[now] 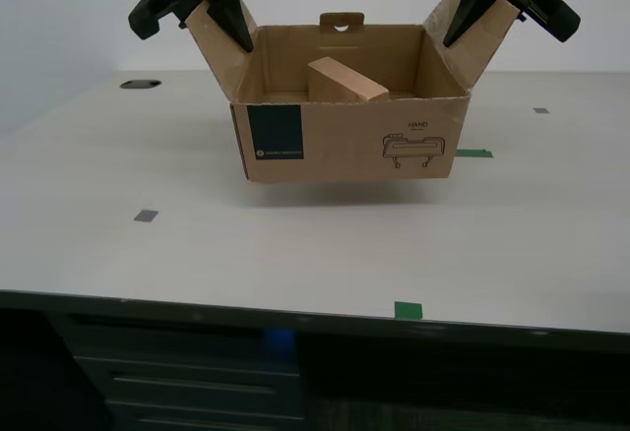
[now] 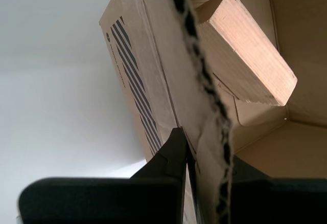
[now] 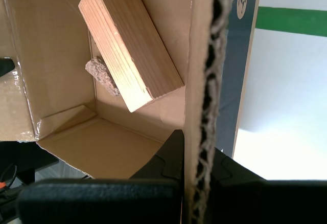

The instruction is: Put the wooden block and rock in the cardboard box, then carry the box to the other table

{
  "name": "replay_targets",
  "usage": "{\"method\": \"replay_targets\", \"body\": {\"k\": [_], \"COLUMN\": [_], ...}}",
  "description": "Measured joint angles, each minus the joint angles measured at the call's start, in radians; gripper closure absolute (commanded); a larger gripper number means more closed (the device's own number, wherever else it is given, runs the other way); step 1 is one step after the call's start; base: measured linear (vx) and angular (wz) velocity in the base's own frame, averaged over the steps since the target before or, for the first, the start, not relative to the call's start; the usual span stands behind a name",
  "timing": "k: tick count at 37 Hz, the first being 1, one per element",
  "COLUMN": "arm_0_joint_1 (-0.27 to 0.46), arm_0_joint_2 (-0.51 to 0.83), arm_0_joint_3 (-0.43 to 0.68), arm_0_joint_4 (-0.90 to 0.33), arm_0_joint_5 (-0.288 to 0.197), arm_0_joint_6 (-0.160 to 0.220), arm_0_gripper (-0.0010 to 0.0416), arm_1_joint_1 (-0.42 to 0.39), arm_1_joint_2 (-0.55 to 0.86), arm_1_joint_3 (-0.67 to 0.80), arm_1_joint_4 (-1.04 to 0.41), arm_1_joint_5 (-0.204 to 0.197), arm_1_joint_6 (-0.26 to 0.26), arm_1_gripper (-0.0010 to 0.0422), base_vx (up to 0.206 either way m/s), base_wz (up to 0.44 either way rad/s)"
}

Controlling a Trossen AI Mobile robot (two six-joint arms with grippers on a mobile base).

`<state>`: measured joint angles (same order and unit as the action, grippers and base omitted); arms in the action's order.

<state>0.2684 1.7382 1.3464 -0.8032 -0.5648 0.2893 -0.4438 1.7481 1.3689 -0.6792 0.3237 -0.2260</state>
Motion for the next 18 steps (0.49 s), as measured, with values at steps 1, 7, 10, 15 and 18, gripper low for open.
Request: {"method": "replay_targets", "body": {"k": [1,7,10,15,18], "arm_0_joint_1": [0.000,0.000,0.001,0.003,0.003], "arm_0_joint_2": [0.000,0.000,0.000,0.000,0.000], "arm_0_joint_3": [0.000,0.000,0.000,0.000,0.000], "arm_0_joint_4": [0.001,0.003,0.003,0.004,0.004], "arm_0_joint_5": [0.000,0.000,0.000,0.000,0.000], "arm_0_joint_6": [0.005,0.022,0.023,0.043,0.052], "arm_0_gripper": [0.0406,0.0406,0.0406,0.0406,0.0406], "arm_1_joint_1": [0.000,0.000,0.001,0.002,0.002], "arm_1_joint_2": [0.000,-0.005,-0.006,-0.006,-0.006], "arm_1_joint_3": [0.000,0.000,0.000,0.000,0.000], "arm_1_joint_4": [-0.002,-0.024,-0.023,-0.024,-0.024], "arm_1_joint_5": [0.000,0.000,0.000,0.000,0.000], "arm_1_joint_6": [0.001,0.034,0.043,0.061,0.061], "arm_1_gripper": [0.0413,0.0413,0.0413,0.0413,0.0413], "base_vx": [-0.074,-0.082,-0.095,-0.102,-0.105], "base_wz": [0.144,0.167,0.185,0.181,0.181]}}
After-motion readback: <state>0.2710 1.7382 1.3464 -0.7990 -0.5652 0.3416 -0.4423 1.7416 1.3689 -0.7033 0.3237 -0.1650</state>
